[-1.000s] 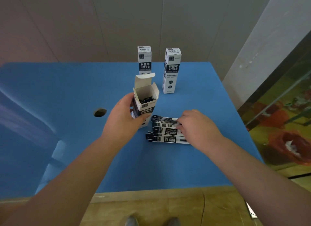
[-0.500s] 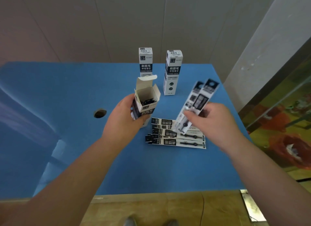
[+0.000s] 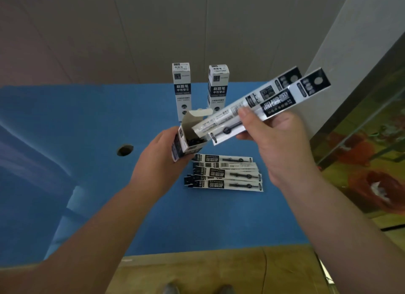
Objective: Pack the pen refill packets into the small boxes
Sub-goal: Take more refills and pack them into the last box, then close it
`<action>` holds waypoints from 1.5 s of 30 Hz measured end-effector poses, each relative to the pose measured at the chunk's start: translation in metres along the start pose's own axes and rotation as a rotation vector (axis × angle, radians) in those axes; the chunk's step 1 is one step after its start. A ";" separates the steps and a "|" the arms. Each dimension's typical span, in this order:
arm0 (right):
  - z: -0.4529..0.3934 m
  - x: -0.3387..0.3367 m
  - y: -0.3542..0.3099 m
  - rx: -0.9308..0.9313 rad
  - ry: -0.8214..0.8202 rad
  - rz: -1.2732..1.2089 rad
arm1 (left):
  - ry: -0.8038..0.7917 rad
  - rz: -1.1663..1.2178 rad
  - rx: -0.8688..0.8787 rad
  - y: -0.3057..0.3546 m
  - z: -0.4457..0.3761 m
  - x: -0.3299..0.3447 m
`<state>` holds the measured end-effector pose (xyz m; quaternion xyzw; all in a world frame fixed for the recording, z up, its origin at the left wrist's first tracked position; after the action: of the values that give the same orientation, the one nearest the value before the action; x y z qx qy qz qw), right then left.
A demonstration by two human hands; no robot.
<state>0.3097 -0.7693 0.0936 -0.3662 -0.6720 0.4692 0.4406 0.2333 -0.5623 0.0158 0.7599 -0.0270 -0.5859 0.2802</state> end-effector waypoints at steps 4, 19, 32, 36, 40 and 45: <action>-0.008 0.008 -0.001 -0.103 -0.044 0.215 | 0.002 -0.018 0.015 0.003 0.001 0.000; -0.025 0.022 0.020 -0.106 -0.285 0.591 | -0.004 0.031 0.026 -0.001 0.001 0.001; -0.026 -0.026 0.079 0.069 -0.359 1.013 | -0.006 0.084 -0.045 -0.003 0.003 -0.001; -0.029 -0.033 0.098 0.186 -0.474 1.201 | 0.001 0.078 -0.041 -0.004 0.004 -0.001; -0.033 -0.030 0.113 0.266 -0.551 1.357 | 0.003 0.076 -0.029 -0.004 0.005 0.000; -0.039 -0.031 0.123 0.277 -0.581 1.404 | -0.002 0.070 -0.032 -0.004 0.005 0.000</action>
<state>0.3665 -0.7493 -0.0247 -0.5103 -0.3059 0.7958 -0.1128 0.2278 -0.5612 0.0132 0.7532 -0.0447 -0.5769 0.3128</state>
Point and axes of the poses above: each hand's wrist, its own z-axis away from the middle knuckle, its own x-axis out of the palm, y = z × x, the point moved 2 cm from there along -z, towards the middle knuckle, and after that the axes turned 15 degrees about -z, right-handed, at the moved point
